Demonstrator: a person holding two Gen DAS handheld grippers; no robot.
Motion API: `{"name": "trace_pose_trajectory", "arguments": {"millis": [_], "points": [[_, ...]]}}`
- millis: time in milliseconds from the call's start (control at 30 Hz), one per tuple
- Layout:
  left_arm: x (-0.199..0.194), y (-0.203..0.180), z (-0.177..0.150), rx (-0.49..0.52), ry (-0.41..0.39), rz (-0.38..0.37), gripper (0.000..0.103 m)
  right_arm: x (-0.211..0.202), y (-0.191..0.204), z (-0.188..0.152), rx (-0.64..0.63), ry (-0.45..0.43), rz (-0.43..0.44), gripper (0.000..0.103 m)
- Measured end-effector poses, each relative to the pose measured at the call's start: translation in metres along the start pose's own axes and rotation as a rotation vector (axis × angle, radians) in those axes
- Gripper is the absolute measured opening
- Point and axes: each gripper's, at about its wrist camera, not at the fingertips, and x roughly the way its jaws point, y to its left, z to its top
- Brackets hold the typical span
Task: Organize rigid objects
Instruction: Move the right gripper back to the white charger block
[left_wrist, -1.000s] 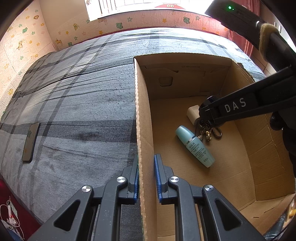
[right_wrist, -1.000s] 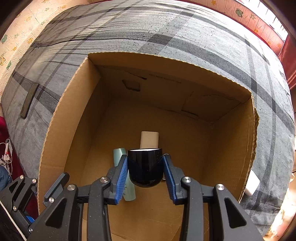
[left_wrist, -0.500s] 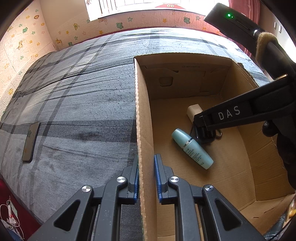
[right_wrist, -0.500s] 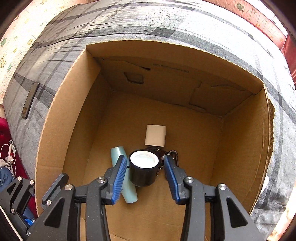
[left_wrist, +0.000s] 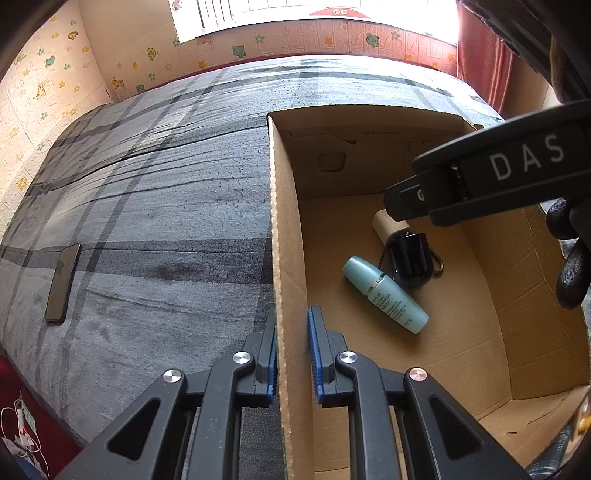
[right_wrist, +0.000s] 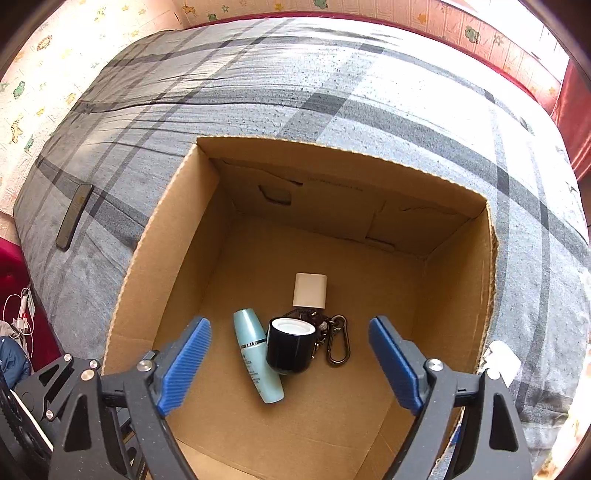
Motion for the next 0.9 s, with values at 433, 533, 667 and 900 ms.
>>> {"name": "trace_pose_trajectory", "arguments": {"millis": [433, 533, 667, 900], "points": [[0.0, 0.0, 0.0, 0.0, 0.0, -0.001, 0.016, -0.063, 0.003, 0.001, -0.017, -0.111, -0.054, 0.101], [0.0, 0.0, 0.0, -0.002, 0.0, -0.002, 0.016, -0.073, -0.007, 0.001, -0.003, -0.127, -0.063, 0.103], [-0.001, 0.001, 0.0, -0.001, 0.0, -0.001, 0.016, -0.086, -0.026, -0.004, 0.024, -0.144, -0.09, 0.103], [-0.002, 0.002, 0.0, 0.0, -0.001, -0.003, 0.016, -0.102, -0.072, -0.013, 0.107, -0.161, -0.124, 0.103]]}}
